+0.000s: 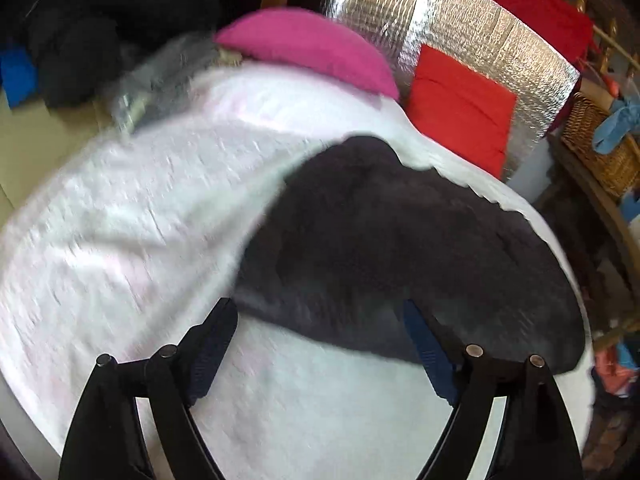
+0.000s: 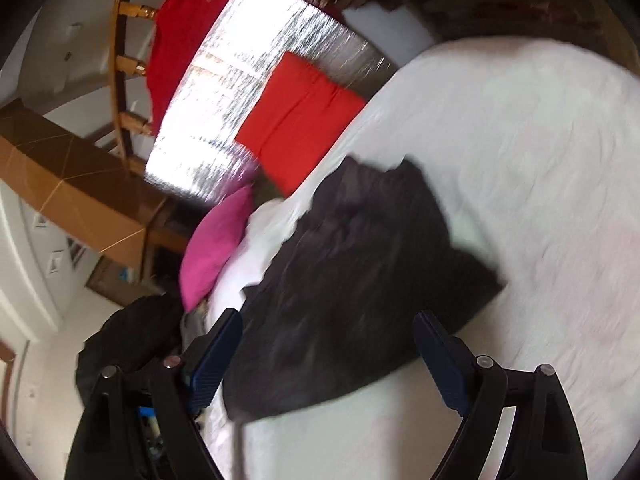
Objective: Fold large clothes
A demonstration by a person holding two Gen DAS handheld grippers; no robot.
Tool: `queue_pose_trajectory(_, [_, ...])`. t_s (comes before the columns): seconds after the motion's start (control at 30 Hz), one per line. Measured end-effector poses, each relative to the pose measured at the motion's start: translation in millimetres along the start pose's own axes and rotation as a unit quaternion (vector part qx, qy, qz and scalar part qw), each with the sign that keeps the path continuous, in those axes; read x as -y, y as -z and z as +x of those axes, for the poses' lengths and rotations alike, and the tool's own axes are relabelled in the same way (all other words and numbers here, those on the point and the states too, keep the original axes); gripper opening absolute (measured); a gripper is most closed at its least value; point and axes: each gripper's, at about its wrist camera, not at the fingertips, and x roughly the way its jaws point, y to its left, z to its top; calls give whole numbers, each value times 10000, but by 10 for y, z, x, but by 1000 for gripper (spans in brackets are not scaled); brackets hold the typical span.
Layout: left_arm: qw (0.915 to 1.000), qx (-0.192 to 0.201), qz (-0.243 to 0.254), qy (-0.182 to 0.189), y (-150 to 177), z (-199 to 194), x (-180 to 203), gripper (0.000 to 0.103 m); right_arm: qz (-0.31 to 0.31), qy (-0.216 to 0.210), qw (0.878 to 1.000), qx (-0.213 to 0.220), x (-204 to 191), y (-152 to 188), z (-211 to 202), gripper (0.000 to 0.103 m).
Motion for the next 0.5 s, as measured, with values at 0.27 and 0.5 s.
queue_pose_trajectory(0.27, [9956,259,235,-873,-69,115,43,86,-904,636,9936,212,-352,223,115,89])
queue_pose_trajectory(0.5, [9900,-14,-93,-1406,-415,466,-399,86,-1580,2142,9586,1009,-209,-235,156,89])
